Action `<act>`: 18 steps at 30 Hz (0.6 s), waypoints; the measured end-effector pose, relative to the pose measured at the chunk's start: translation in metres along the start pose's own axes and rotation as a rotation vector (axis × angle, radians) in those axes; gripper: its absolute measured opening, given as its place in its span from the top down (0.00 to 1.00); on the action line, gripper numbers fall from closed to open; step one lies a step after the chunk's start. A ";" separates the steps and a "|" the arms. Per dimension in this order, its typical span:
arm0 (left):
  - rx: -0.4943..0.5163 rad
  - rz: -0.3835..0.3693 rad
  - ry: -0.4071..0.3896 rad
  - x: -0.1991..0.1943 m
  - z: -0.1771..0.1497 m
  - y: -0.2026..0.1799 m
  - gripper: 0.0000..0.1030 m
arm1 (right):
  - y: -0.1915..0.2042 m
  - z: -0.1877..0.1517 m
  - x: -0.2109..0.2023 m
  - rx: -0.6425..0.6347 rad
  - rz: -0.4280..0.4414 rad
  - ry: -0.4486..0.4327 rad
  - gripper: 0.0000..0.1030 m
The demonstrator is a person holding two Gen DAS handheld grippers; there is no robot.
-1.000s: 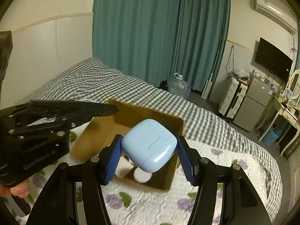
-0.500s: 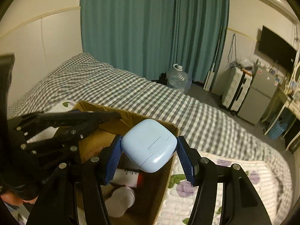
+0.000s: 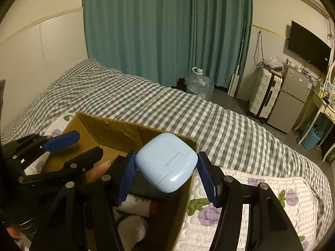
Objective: Organize rigid objects
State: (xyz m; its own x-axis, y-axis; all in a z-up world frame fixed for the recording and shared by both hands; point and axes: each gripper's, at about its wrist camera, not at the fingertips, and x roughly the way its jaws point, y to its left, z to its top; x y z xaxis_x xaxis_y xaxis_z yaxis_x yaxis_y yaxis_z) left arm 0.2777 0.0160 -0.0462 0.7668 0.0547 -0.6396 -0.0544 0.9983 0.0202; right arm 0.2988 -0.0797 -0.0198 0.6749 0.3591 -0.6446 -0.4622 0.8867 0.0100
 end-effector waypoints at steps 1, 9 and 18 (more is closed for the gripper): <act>-0.004 0.001 0.001 -0.001 0.001 0.001 0.51 | 0.001 0.001 0.000 -0.002 0.001 0.000 0.44; -0.023 0.024 0.012 -0.005 0.000 0.015 0.49 | 0.011 0.013 0.016 0.008 0.013 0.014 0.43; -0.049 0.036 0.022 -0.010 -0.003 0.023 0.47 | 0.012 0.015 0.011 0.031 -0.005 0.013 0.31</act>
State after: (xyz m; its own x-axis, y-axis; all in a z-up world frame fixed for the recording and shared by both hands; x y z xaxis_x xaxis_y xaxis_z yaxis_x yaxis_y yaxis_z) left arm 0.2664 0.0378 -0.0418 0.7492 0.0900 -0.6562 -0.1135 0.9935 0.0067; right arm 0.3088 -0.0605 -0.0150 0.6694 0.3509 -0.6548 -0.4408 0.8971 0.0302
